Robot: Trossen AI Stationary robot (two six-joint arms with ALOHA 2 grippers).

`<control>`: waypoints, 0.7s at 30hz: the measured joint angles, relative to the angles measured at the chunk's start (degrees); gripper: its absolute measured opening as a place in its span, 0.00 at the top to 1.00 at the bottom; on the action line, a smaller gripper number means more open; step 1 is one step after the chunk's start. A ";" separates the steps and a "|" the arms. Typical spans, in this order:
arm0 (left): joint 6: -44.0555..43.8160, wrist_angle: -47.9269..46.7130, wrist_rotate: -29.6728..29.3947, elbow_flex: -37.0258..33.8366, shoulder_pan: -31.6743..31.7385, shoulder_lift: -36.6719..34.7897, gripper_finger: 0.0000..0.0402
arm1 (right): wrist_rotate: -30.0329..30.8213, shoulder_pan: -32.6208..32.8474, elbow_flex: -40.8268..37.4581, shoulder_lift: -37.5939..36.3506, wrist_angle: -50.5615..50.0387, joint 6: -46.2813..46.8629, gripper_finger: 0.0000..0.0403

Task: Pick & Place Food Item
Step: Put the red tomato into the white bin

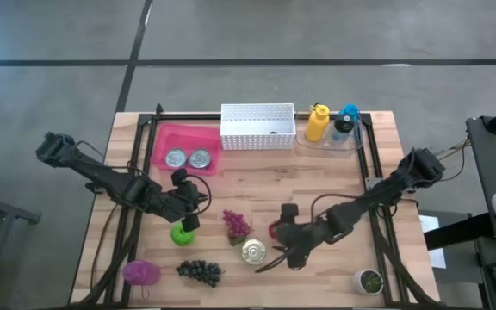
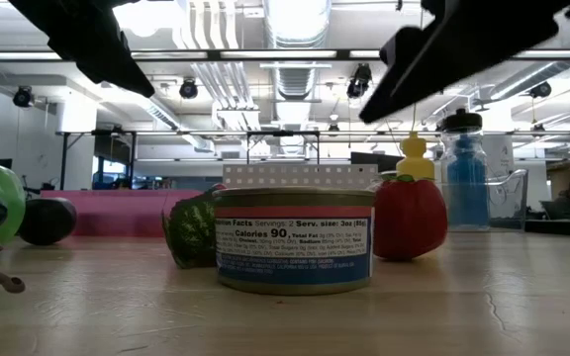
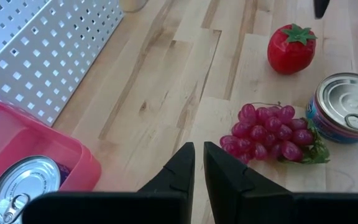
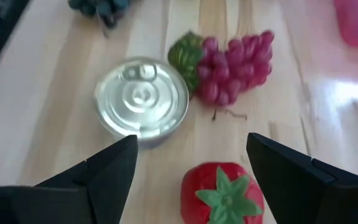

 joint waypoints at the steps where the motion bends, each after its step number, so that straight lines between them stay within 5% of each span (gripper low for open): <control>1: 0.01 0.00 0.00 0.00 0.00 -0.02 0.90 | 0.00 -0.14 0.00 0.63 0.01 0.29 0.25; 21: -0.04 0.03 0.00 -0.01 -0.02 -0.01 0.90 | -0.05 -3.00 -3.35 3.19 -3.59 7.82 0.29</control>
